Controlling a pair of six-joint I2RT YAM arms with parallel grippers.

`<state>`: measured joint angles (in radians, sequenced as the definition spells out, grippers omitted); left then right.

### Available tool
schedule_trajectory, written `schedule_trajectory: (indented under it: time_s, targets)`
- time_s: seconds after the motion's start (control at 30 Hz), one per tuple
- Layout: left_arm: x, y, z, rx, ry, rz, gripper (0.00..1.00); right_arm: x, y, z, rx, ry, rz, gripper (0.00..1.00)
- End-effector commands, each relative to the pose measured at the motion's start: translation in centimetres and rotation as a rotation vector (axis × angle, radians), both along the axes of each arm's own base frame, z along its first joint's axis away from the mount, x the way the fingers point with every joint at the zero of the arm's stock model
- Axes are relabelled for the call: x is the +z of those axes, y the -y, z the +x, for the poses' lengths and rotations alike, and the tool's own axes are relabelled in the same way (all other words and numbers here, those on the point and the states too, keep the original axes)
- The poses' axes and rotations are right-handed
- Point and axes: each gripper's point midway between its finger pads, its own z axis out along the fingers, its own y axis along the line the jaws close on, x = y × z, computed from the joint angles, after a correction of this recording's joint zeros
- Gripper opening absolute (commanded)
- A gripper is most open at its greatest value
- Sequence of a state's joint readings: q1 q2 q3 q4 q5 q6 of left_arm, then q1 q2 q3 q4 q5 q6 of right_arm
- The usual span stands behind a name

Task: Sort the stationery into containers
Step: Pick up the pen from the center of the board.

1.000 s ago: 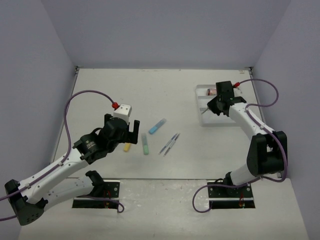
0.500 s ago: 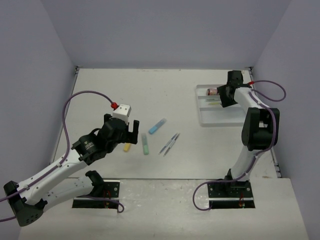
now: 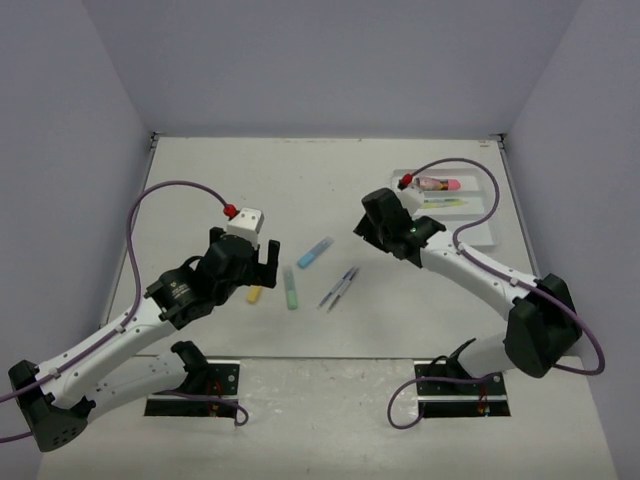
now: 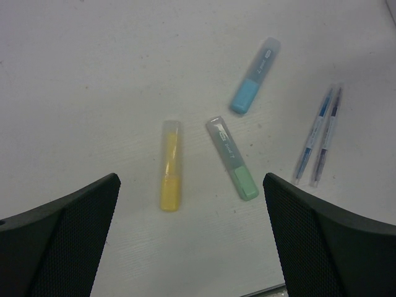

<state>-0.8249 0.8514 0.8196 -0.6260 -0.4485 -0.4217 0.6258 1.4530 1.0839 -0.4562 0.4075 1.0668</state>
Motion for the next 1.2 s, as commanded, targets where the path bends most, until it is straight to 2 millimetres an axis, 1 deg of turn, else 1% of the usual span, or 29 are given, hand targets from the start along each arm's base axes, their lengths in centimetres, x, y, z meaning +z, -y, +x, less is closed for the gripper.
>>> schedule_trajectory:
  time_s: [0.0,0.03,0.1,0.17,0.2,0.23,0.3,0.37,0.47,0.63,0.77,0.97,1.17]
  targets:
    - [0.7,0.1,0.4,-0.012,0.037,-0.006,1.0,-3.6,0.5,-2.7,-0.04,-0.054,-0.053,0.45]
    - [0.8,0.0,0.4,-0.011,0.039,-0.008,1.0,-4.4,-0.4,-3.5,-0.022,-0.078,-0.068,0.41]
    - [0.8,0.0,0.4,-0.011,0.041,-0.009,1.0,-5.4,-2.0,-5.1,0.007,-0.129,-0.093,0.4]
    - [0.9,0.0,0.3,-0.01,0.044,-0.014,1.0,-7.2,-2.6,-6.0,0.014,-0.184,-0.13,0.4]
    - [1.0,-0.1,0.3,-0.009,0.047,-0.017,1.0,-7.5,-3.0,-6.4,0.012,-0.193,-0.14,0.39]
    - [1.1,-0.1,0.3,-0.008,0.05,-0.019,1.0,-7.9,-3.2,-6.7,0.01,-0.202,-0.151,0.38]
    - [1.1,-0.1,0.3,-0.009,0.051,-0.023,1.0,-8.7,-3.0,-7.3,0.004,-0.224,-0.176,0.37]
    - [1.1,0.0,0.3,-0.011,0.049,-0.021,1.0,-9.3,-3.4,-7.8,0.012,-0.242,-0.172,0.36]
    - [0.8,0.0,0.3,-0.014,0.042,-0.014,1.0,-9.6,-3.7,-8.5,0.02,-0.247,-0.161,0.35]
    - [0.9,0.0,0.3,-0.015,0.042,-0.015,1.0,-10.3,-3.8,-8.9,0.025,-0.257,-0.157,0.34]
    - [1.0,0.0,0.3,-0.015,0.046,-0.019,1.0,-10.9,-4.6,-8.7,0.051,-0.27,-0.153,0.34]
    - [1.0,0.0,0.3,-0.016,0.046,-0.018,1.0,-11.7,-5.2,-8.7,0.061,-0.286,-0.15,0.32]
    - [1.2,-0.1,0.3,-0.009,0.051,-0.021,1.0,-13.5,-4.8,-9.1,0.046,-0.32,-0.174,0.31]
